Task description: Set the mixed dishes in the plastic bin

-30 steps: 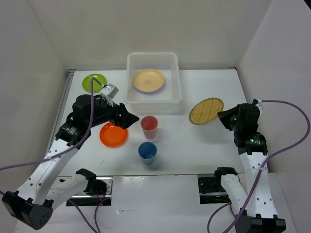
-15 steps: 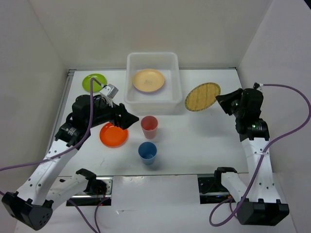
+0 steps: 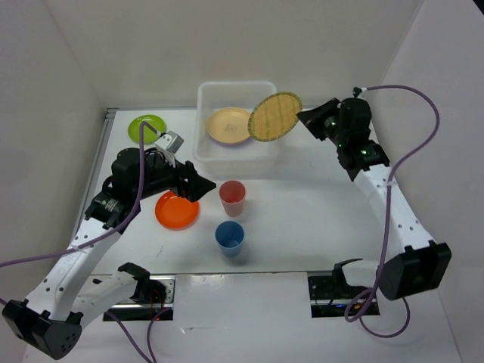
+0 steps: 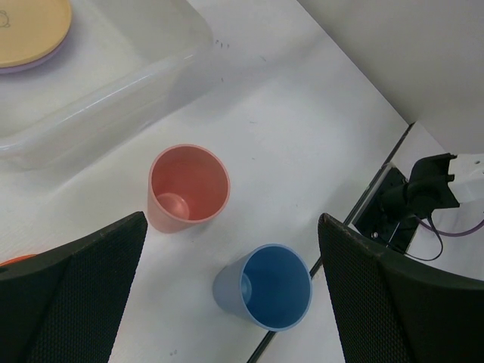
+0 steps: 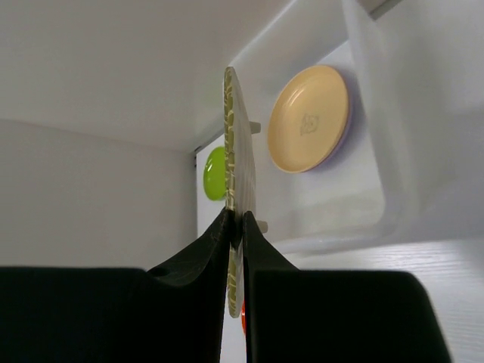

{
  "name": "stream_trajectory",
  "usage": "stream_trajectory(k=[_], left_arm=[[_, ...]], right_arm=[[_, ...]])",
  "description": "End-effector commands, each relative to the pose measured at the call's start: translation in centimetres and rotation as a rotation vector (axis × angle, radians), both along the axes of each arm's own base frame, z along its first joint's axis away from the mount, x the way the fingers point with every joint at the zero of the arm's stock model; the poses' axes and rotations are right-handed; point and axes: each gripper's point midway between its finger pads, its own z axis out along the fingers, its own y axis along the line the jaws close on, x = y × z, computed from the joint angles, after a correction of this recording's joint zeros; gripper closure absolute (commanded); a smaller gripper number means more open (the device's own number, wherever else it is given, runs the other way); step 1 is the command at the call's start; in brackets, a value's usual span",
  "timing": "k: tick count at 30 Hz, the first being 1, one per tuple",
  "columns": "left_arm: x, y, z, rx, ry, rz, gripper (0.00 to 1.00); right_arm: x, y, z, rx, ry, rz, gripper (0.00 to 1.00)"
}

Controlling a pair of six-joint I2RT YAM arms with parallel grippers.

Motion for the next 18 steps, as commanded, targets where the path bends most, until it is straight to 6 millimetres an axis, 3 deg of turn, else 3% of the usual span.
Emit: stream_trajectory(k=[1, 2, 3, 5, 6, 7, 11, 18], left_arm=[[-0.2, 0.1, 1.2, -0.014, -0.038, -0.008, 0.0], [-0.4, 0.1, 1.4, -0.017, -0.047, -0.008, 0.0], [-0.4, 0.1, 1.4, -0.017, -0.047, -0.008, 0.0], [-0.2, 0.2, 1.4, -0.015, -0.048, 0.001, 0.0], [-0.3, 0.3, 1.2, -0.012, -0.039, 0.001, 0.0], [-0.5, 0.3, 1.5, -0.015, -0.048, 0.001, 0.0], [-0.4, 0.6, 1.3, -0.011, -0.039, 0.01, 0.0], [-0.6, 1.0, 1.3, -0.006, -0.039, 0.027, 0.0]], right_arm=[[2.3, 3.0, 5.5, 0.073, -0.181, 0.022, 1.0], [2.8, 3.6, 5.4, 0.074, -0.182, 0.031, 1.0], [4.1, 4.4, 3.5, 0.066, -0.147, 0.041, 1.0], [5.4, 5.5, 3.7, 0.075, -0.169, 0.061, 1.0], [6.8, 5.9, 1.8, 0.076, -0.136, 0.06, 1.0], [7.3, 6.7, 2.6, 0.085, -0.167, 0.072, 1.0], [10.2, 8.5, 0.8, 0.095, -0.149, 0.106, 1.0], [15.3, 10.6, -4.1, 0.076, -0.089, 0.136, 1.0]])
